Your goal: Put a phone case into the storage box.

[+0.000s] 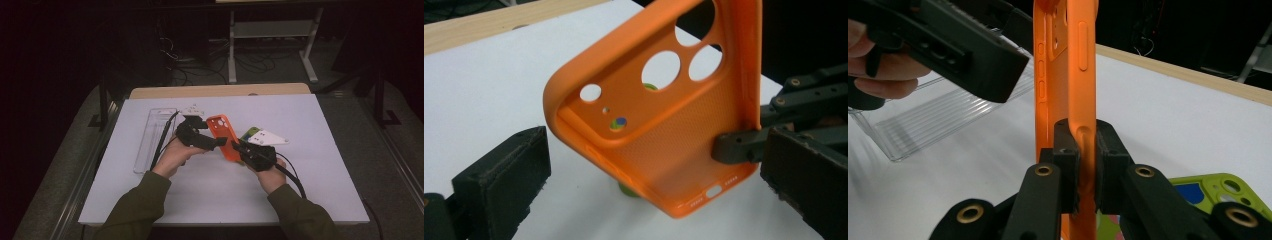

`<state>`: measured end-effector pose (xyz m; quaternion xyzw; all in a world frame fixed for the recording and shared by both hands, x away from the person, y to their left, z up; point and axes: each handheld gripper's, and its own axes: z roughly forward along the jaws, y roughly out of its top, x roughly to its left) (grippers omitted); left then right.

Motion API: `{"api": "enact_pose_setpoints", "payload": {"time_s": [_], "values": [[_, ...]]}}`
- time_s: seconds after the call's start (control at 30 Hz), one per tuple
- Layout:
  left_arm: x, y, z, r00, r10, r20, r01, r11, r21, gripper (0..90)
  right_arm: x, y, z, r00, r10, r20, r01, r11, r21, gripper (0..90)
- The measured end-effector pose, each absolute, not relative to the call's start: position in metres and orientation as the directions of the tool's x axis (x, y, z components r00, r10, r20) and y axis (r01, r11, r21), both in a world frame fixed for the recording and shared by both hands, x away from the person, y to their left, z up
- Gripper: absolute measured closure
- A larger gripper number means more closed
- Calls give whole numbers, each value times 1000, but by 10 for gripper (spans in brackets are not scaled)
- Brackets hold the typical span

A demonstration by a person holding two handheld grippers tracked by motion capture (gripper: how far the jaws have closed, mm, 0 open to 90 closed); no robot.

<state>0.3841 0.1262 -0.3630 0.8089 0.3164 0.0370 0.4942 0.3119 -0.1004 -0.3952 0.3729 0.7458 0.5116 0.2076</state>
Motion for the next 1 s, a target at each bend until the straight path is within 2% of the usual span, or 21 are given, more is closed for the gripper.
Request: {"api": "enact_pose_setpoints", "payload": {"time_s": [0.37, 0.93, 1.0], "values": [[383, 123, -364, 808, 538, -238, 460, -326, 826, 0, 311, -94, -398, -642, 764, 69, 346, 209, 915, 809], [383, 123, -363, 799, 534, -275, 477, -286, 831, 0, 310, -86, -403, -664, 745, 56, 361, 254, 897, 806], [383, 123, -363, 796, 536, -280, 482, -282, 830, 0, 311, -85, -405, -667, 744, 32, 353, 279, 893, 806]]}}
